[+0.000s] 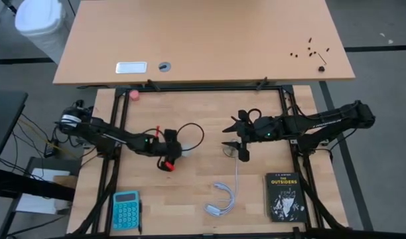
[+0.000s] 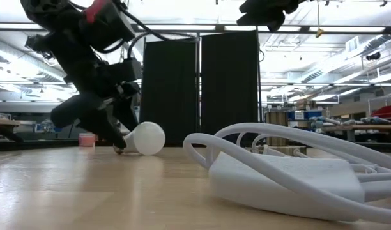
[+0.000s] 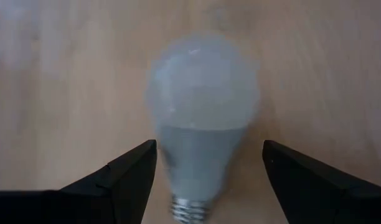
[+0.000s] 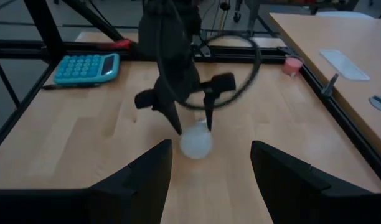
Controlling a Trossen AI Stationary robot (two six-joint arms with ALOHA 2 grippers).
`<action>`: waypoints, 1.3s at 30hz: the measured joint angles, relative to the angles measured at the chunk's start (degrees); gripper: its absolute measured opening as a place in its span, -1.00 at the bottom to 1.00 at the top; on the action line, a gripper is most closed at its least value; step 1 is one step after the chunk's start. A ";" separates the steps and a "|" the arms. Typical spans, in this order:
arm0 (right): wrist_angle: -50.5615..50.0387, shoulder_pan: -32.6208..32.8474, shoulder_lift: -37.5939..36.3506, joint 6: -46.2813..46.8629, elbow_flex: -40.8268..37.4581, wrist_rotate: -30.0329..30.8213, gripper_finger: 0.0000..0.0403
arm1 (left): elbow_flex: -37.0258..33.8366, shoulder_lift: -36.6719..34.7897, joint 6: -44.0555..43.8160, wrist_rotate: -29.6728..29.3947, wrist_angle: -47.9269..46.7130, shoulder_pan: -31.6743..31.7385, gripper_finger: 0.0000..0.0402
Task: Screw lightbulb
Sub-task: Insert the white lightbulb into the silver lamp
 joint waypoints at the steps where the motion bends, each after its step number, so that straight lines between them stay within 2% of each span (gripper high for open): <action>1: 0.11 0.00 -0.02 0.00 0.00 0.00 0.14 | 0.00 0.50 0.11 0.56 0.57 0.36 0.48; 10: 1.42 -0.02 -0.02 0.04 0.02 -0.15 0.14 | -0.04 2.61 0.13 2.13 6.97 1.84 0.38; 25: 2.06 -0.02 0.69 0.46 0.00 -0.15 0.14 | -0.02 3.74 -2.42 3.70 10.18 1.89 -0.20; 39: 4.09 -0.02 0.87 0.59 0.00 -0.15 0.14 | 0.00 3.70 -2.79 5.47 10.54 1.91 -0.24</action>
